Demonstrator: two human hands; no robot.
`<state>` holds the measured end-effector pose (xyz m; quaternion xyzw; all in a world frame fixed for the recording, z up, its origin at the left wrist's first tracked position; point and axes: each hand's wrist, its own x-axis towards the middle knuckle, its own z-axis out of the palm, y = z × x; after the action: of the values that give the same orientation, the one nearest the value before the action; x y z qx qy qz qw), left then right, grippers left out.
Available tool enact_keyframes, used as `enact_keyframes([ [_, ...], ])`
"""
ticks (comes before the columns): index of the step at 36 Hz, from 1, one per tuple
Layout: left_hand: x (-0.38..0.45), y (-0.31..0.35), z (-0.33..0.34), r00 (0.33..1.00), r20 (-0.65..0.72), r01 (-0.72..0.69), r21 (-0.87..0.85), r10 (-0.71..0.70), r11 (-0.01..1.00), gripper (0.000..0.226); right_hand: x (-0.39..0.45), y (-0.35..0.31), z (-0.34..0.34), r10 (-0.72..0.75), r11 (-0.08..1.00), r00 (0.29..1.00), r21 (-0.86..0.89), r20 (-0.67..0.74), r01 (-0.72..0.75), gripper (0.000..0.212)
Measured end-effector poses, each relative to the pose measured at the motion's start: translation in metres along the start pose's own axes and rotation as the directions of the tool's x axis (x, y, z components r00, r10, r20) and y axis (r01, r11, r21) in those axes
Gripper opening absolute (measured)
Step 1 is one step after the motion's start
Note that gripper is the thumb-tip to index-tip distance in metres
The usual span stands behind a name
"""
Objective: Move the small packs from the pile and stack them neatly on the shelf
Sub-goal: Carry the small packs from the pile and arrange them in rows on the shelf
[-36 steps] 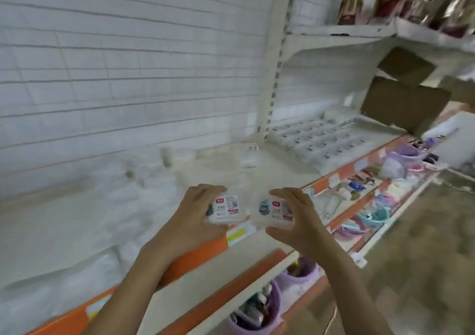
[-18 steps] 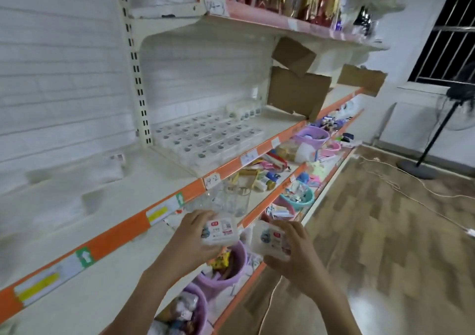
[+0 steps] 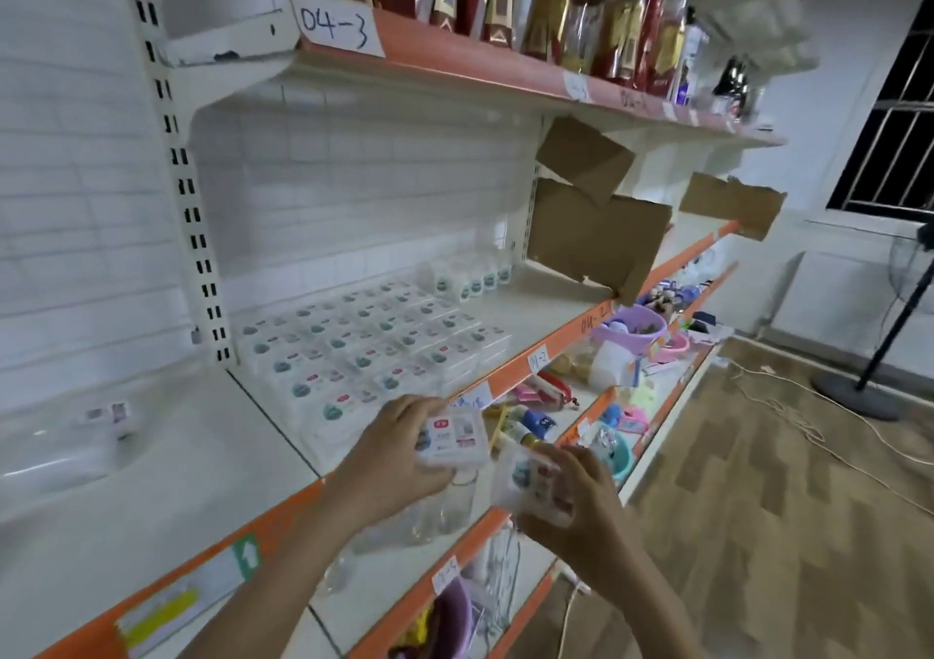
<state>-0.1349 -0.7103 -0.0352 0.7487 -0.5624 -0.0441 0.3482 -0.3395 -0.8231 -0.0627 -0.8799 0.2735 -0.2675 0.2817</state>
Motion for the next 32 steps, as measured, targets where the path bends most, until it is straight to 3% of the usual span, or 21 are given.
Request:
enact_keyframes([
  [6,0.088,-0.028,-0.048,0.992,-0.122,0.059,0.118,-0.044,0.991,0.068,0.119,-0.011,-0.012,-0.137,0.990,0.990,-0.039,0.019,0.137,0.069],
  [16,0.135,-0.116,-0.106,0.940,-0.232,0.316,0.306,-0.251,0.898,0.068,0.265,-0.050,0.030,-0.321,0.944,0.939,0.117,0.119,0.308,0.067],
  [22,0.143,-0.164,-0.131,0.911,-0.269,0.411,0.566,-0.312,0.715,0.069,0.334,-0.065,0.077,-0.410,0.912,0.881,0.135,0.236,0.388,0.066],
  [26,0.142,-0.189,-0.135,0.913,-0.273,0.401,0.741,-0.304,0.539,0.065,0.373,-0.070,0.106,-0.485,0.872,0.818,0.099,0.310,0.479,0.074],
  [29,0.137,-0.201,-0.135,0.919,-0.284,0.367,0.870,-0.274,0.330,0.052,0.398,-0.076,0.125,-0.515,0.850,0.770,0.110,0.376,0.515,0.076],
  [32,0.136,-0.204,-0.129,0.920,-0.274,0.361,0.873,-0.281,0.329,0.060,0.416,-0.081,0.147,-0.489,0.860,0.733,0.122,0.472,0.495,0.073],
])
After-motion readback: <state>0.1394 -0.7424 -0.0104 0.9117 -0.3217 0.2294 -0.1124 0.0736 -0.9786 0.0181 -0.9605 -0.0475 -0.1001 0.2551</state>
